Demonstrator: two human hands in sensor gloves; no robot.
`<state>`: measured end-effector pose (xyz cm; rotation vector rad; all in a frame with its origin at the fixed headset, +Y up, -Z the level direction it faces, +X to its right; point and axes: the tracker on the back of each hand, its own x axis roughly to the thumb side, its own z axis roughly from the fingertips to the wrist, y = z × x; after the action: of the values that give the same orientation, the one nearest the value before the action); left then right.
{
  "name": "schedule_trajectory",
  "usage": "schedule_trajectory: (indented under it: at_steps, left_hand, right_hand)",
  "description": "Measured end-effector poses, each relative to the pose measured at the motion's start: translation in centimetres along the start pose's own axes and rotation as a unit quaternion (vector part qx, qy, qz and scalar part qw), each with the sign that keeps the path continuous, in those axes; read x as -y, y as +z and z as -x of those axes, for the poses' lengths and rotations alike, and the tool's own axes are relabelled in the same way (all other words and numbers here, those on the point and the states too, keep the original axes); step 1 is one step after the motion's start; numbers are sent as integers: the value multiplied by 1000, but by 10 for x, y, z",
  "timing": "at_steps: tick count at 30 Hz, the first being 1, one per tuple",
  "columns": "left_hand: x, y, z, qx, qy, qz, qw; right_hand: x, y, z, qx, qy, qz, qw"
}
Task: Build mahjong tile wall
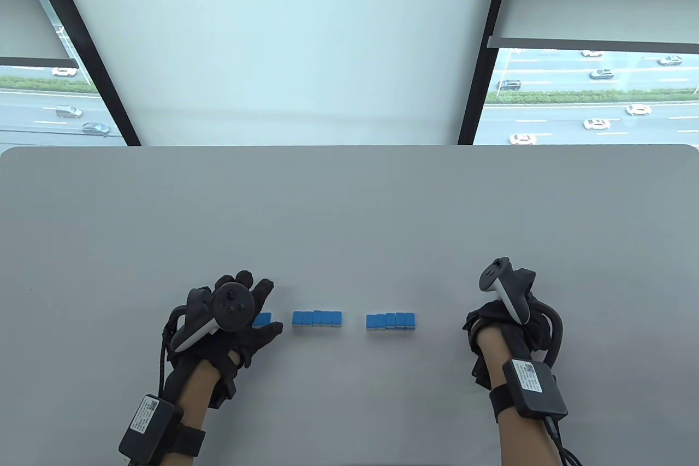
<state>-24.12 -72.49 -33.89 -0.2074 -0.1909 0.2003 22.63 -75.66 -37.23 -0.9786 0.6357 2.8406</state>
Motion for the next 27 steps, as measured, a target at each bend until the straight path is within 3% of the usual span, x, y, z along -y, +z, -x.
schedule_trajectory:
  at_steps: [7,14,20,27]
  left_hand:
    - [2,-2,2,-7,-2,6,1000]
    - [1,-3,7,-22,-6,3,1000]
    - [-2,-5,11,-34,-16,-5,999]
    - [-1,-5,17,-46,-15,-1,999]
  right_hand:
    - [12,-24,-8,12,24,5,1000]
    - [35,-59,-42,28,28,-3,999]
    - [49,-78,-104,33,38,-2,999]
    - [54,-81,-180,44,46,-5,998]
